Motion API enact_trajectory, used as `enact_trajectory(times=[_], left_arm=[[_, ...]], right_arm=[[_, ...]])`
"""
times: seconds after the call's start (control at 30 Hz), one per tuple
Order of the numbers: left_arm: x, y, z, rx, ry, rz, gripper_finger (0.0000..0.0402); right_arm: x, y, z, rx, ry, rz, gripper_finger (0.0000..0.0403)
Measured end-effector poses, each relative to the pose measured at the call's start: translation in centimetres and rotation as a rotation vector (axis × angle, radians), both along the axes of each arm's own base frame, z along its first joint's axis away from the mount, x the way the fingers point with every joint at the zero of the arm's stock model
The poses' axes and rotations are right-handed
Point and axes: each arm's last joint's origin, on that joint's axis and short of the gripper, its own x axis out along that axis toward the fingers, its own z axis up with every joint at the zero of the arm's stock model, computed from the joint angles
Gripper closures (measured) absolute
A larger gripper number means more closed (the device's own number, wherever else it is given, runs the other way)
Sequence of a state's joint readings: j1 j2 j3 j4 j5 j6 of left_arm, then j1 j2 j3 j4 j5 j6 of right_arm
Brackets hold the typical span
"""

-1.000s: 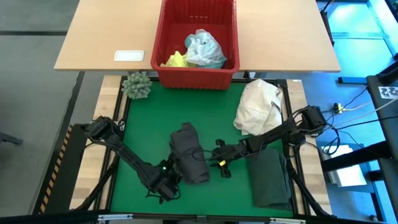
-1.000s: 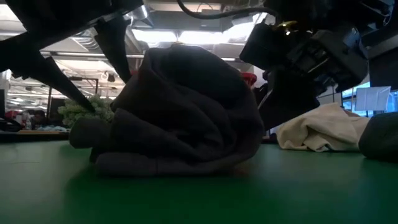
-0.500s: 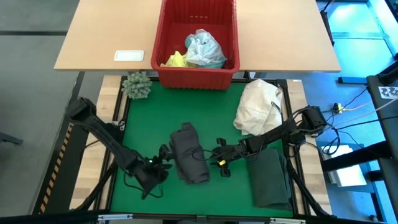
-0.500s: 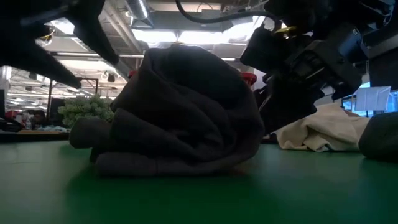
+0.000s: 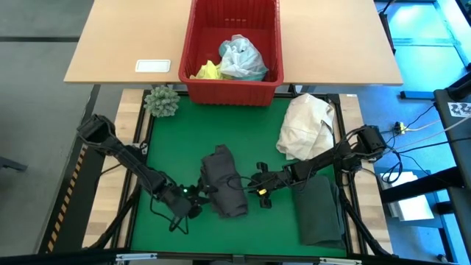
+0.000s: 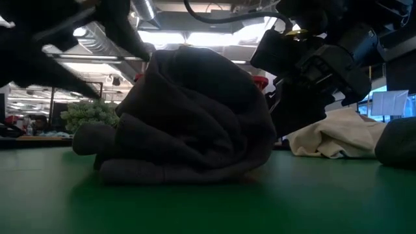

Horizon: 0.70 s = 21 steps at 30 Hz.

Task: Fold Laundry from Bin
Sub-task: Stack the gray short on the dark green polo

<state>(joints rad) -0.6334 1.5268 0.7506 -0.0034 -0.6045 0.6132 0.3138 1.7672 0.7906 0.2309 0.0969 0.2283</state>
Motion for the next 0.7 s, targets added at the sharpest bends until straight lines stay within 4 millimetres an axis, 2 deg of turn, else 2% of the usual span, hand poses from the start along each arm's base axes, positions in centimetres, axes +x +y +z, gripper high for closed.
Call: enact_trajectory(times=[0.17, 0.33, 0.53, 0.7], left_arm=[[-0.1, 0.5, -1.2, 0.085, 0.13, -0.08, 0.0044], [0.6, 0.4, -3.8, 0.178, 0.221, -0.157, 0.0032], [2.1, 0.0, -6.1, 0.303, 0.165, -0.168, 0.0031], [3.2, 0.2, -6.5, 0.329, 0.097, -0.144, 0.0031]], right_arm=[[0.0, 0.0, 0.0, -0.005, -0.001, -0.007, 0.0274], [0.0, 0.0, 0.0, -0.004, -0.009, -0.006, 0.0274], [0.2, 0.0, 0.2, 0.002, -0.028, -0.006, 0.0274], [0.7, 0.2, -0.4, 0.018, -0.067, -0.003, 0.0274]])
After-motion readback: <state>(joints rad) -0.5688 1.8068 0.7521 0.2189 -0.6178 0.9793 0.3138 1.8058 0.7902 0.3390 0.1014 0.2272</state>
